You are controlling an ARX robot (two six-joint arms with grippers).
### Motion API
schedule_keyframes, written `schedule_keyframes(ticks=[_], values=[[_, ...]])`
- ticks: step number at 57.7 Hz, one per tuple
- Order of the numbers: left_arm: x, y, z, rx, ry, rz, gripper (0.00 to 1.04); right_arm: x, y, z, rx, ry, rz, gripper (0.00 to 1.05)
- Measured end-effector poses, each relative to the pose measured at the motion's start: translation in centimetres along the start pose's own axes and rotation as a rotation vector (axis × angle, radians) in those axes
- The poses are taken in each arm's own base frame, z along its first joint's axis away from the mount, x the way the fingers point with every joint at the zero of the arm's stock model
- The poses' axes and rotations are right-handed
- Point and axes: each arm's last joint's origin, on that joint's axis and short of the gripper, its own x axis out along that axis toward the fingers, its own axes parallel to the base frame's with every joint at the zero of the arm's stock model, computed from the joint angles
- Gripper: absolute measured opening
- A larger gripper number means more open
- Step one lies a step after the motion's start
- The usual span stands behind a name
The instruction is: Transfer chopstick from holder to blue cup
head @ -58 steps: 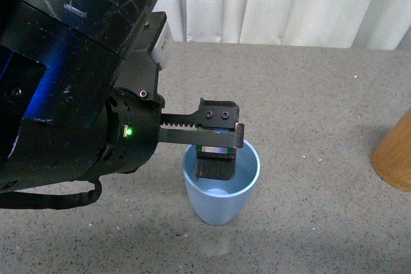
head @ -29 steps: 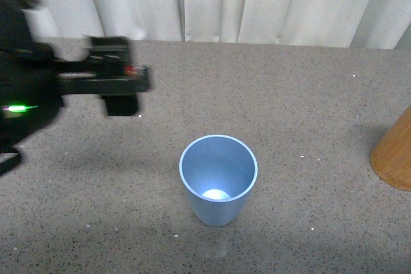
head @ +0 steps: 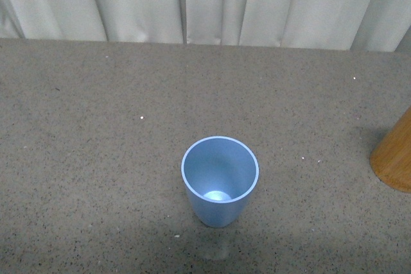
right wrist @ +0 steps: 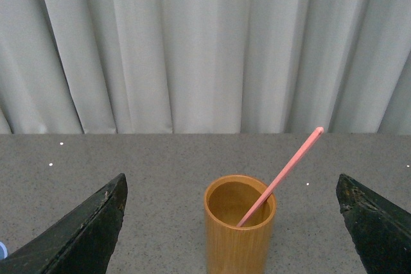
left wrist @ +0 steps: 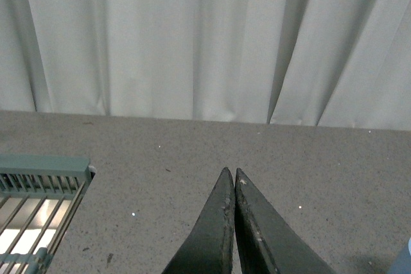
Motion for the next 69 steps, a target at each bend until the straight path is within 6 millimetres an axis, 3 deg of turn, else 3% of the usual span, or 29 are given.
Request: schedule_keyframes(ticks=[13,22,27,35,43,51,56,69], values=[[-0.1,0.0,0.1,0.001,-0.012,0.001,0.04,0.0,0.0,0.0,0.0,0.0,0.003,0.95],[-0.1,0.0,0.1,0.002,-0.011,0.0,0.3,0.4,-0.4,0.3,0.121,0.1,-0.015,0.95],[-0.1,0.0,0.1,0.002,-0.012,0.001,0.47,2.3,-1.9,2.6,0.226,0.106,-0.132,0.95],[-0.1,0.0,0.1,0.002,-0.012,0.001,0.74,7.1,-4.5,6.0,0.237,0.14,-0.254,0.95],[-0.1,0.0,0.1,0.002,-0.012,0.0,0.99,11.5,-5.8,6.4,0.213,0.251,-0.29,0.95],[-0.1,0.0,0.1,0.004,-0.012,0.0,0.98,14.2,-5.9,5.9,0.15,0.33,-0.305,0.95],[-0.1,0.0,0.1,0.004,-0.012,0.001,0.98,16.0,-5.3,4.3,0.055,0.388,-0.299,0.95],[-0.1,0.0,0.1,0.004,-0.012,0.001,0.98,17.6,-4.8,1.7,-0.019,0.465,-0.344,0.95]])
